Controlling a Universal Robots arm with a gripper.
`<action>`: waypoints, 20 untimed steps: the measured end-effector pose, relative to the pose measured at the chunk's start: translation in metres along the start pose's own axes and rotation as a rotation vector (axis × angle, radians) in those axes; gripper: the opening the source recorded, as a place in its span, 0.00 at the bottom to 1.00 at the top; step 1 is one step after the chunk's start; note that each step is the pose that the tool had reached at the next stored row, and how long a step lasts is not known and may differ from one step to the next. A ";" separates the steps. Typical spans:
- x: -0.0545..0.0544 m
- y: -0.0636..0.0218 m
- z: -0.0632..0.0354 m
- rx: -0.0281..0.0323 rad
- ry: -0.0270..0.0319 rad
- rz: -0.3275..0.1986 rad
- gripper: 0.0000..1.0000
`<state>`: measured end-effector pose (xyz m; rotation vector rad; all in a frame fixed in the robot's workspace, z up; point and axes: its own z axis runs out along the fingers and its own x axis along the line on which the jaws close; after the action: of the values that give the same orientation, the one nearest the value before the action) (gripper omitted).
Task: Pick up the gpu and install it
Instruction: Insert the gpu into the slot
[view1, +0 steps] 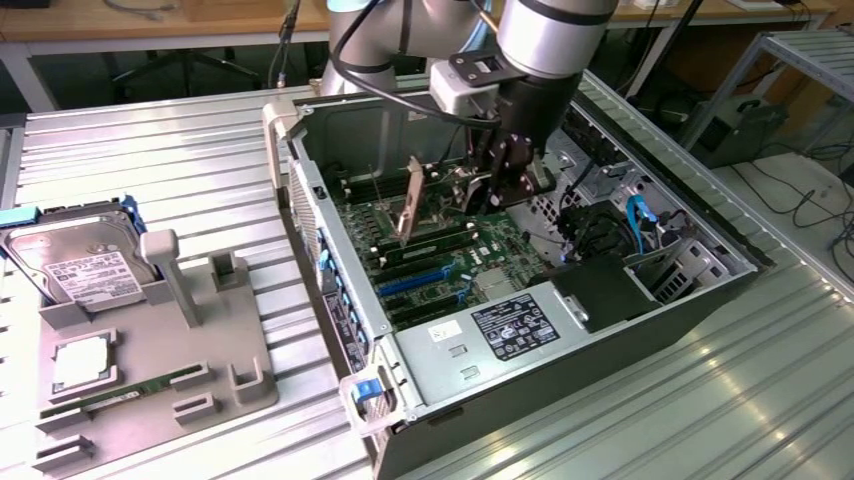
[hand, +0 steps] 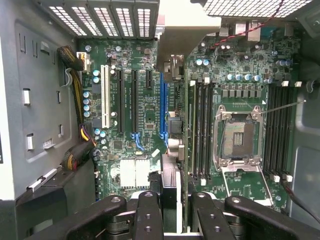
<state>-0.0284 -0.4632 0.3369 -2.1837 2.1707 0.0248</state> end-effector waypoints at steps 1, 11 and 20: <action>0.000 0.0000 0.0002 0.0000 -0.0002 0.000 0.28; 0.011 0.0004 0.0110 0.0000 -0.0123 -0.001 0.28; -0.001 0.0402 0.0759 -0.0064 0.0161 0.002 0.28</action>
<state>-0.0660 -0.4580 0.2599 -2.1932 2.1838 0.0144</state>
